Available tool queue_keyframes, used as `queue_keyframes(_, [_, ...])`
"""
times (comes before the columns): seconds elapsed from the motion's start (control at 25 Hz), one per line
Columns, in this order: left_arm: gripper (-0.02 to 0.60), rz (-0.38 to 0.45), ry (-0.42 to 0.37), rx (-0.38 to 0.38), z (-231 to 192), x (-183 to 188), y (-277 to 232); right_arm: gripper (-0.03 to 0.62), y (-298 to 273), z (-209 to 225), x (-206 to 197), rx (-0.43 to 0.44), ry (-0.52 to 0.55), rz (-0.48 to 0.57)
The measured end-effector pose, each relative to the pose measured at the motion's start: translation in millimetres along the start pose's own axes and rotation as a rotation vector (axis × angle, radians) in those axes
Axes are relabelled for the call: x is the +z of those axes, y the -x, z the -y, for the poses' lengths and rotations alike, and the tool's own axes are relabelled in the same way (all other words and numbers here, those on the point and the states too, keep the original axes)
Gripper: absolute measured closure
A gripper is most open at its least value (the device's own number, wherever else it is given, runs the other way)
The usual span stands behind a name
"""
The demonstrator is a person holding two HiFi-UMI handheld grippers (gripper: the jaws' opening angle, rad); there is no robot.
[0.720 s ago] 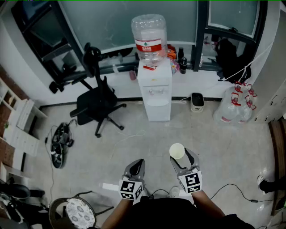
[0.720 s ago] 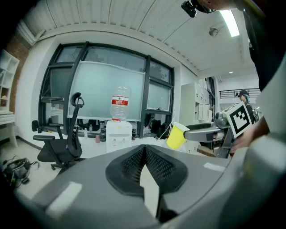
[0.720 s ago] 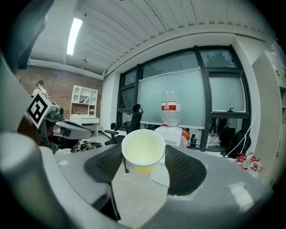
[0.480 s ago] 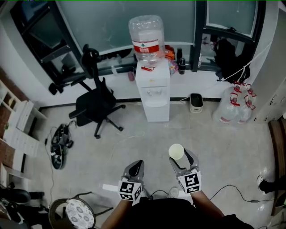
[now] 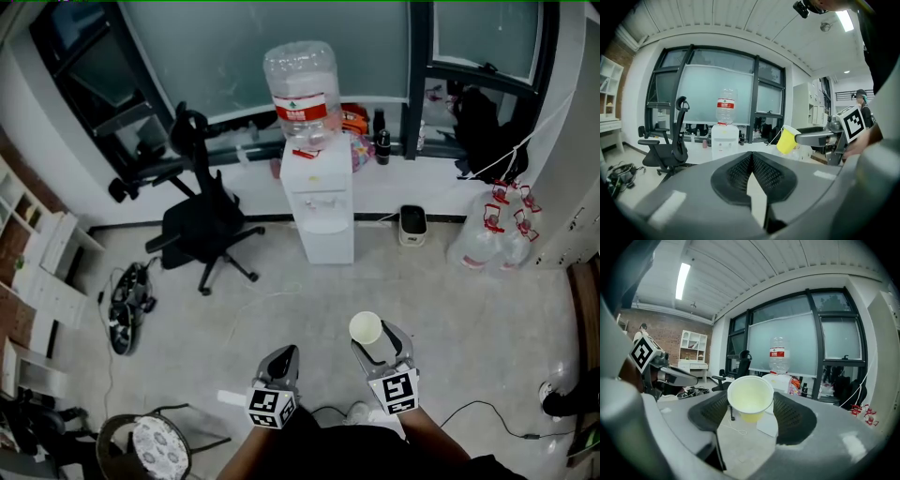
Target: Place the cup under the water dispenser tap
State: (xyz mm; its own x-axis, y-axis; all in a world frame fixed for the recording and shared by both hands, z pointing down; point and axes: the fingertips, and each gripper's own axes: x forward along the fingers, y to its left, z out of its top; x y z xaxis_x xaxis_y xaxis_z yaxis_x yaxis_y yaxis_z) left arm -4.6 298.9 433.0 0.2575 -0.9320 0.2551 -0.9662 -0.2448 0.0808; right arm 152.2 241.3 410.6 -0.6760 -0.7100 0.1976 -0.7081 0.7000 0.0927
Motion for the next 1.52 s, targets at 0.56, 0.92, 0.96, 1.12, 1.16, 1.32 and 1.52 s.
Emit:
queue_keyframes(0.56, [0.563,-0.051,0.034,-0.034,-10.6,4.2,-63.9,0.289,-49.5,45.8,-3.4,0.008,-0.024,-0.016])
queue_keyframes(0.92, [0.563,-0.013,0.006,-0.056,-80.0,40.3,-146.0,0.289,-145.3,78.5,19.8,-0.01,-0.017,-0.046])
queue_keyframes(0.96, [0.563,-0.016,0.006,-0.061,-88.4,43.7,-154.0,0.289,-156.4,81.2,22.4,-0.012,-0.019,-0.049])
queue_keyframes(1.12, [0.563,-0.025,-0.002,-0.083,-118.4,55.5,-184.6,0.289,-199.0,94.0,31.4,-0.03,-0.021,-0.063])
queue_keyframes(1.16, [0.563,-0.027,-0.004,-0.089,-125.6,57.3,-191.7,0.289,-208.9,96.6,33.9,-0.035,-0.024,-0.063])
queue_keyframes(1.32, [0.563,-0.038,-0.005,-0.11,-153.2,62.5,-217.6,0.289,-246.4,103.6,45.1,-0.053,-0.062,-0.057])
queue_keyframes(1.52, [0.563,-0.042,-0.006,-0.14,-179.6,69.4,-246.8,0.289,-281.2,115.9,37.6,-0.073,-0.008,-0.106])
